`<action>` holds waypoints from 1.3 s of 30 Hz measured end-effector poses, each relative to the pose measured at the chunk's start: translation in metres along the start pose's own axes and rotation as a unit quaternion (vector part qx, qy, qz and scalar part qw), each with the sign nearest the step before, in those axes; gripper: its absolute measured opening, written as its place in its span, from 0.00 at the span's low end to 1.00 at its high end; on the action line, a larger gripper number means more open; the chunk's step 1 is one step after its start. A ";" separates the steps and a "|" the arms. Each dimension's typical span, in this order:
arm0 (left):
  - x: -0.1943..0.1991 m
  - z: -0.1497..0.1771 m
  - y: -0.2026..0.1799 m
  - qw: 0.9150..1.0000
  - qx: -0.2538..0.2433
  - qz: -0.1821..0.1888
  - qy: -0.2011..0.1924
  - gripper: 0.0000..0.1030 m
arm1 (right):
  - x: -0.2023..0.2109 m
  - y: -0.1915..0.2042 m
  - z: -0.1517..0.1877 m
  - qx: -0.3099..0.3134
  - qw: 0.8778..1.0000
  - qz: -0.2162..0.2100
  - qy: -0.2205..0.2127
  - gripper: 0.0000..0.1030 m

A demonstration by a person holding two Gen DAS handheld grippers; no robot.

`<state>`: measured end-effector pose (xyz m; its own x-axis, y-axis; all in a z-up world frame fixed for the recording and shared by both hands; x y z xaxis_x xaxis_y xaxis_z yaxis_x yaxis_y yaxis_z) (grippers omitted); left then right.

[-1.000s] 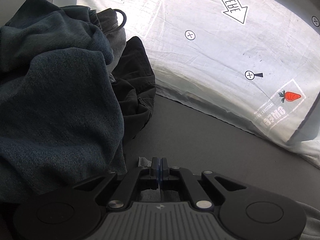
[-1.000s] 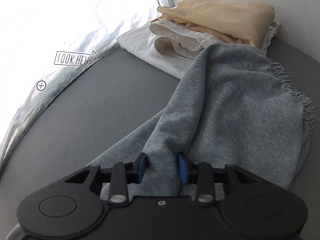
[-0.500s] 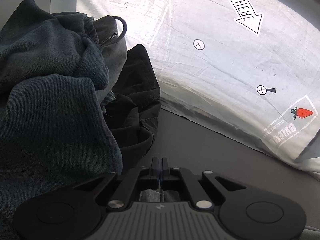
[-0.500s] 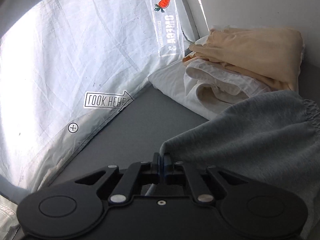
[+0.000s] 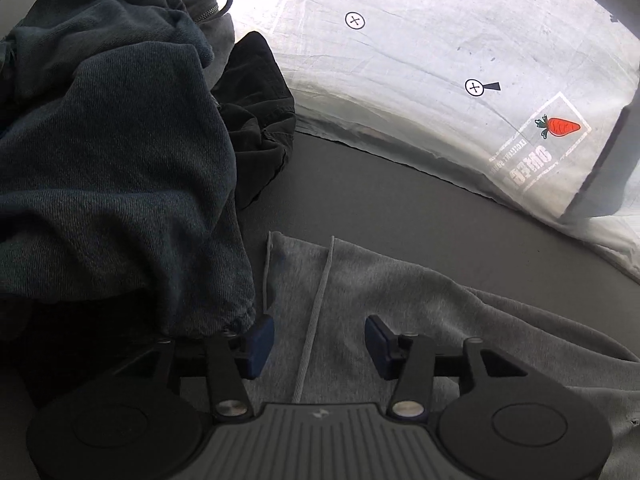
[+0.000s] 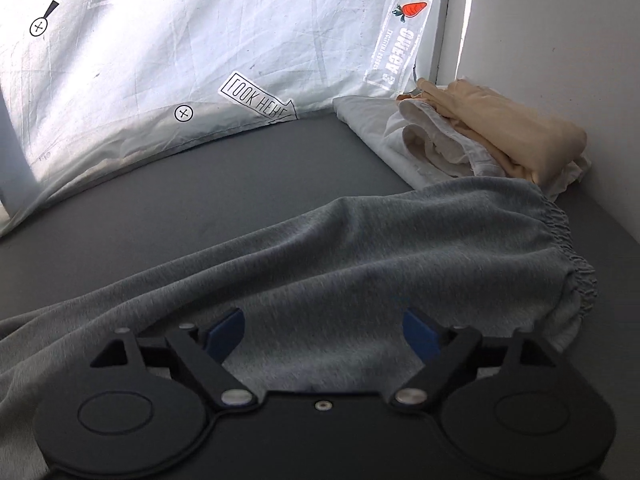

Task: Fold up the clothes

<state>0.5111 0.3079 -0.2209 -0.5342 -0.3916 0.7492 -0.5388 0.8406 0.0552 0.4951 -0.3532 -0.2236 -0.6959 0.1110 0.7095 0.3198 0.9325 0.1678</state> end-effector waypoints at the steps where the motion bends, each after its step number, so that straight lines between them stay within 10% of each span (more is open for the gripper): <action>1: 0.004 0.008 0.000 1.000 -0.001 0.010 0.003 0.50 | 0.006 0.001 0.011 -0.001 1.000 0.001 0.005 0.86; 13: 0.008 0.045 0.010 0.999 -0.034 -0.022 0.028 0.51 | 0.036 0.011 0.057 -0.023 0.999 -0.019 0.020 0.86; 33: 0.039 0.093 0.032 0.986 0.131 0.056 0.082 0.52 | 0.042 0.022 0.094 -0.053 0.996 -0.057 0.045 0.86; 37: 0.034 0.092 0.037 0.985 0.134 0.048 0.098 0.10 | 0.045 0.014 0.101 -0.077 0.995 -0.055 0.043 0.86; 39: 0.036 0.092 0.039 0.984 0.136 0.055 0.097 0.04 | 0.048 0.009 0.104 -0.092 0.993 -0.054 0.040 0.86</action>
Point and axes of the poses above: each gripper's, at about its wrist camera, not at the fingertips, and x roughly against the way its jaws point, y to its left, z to its underside, the point moved 8 cm from there along -x, roughly the way its jaws point, and after that the axes turned 15 degrees about -z, right-handed, at the moved point
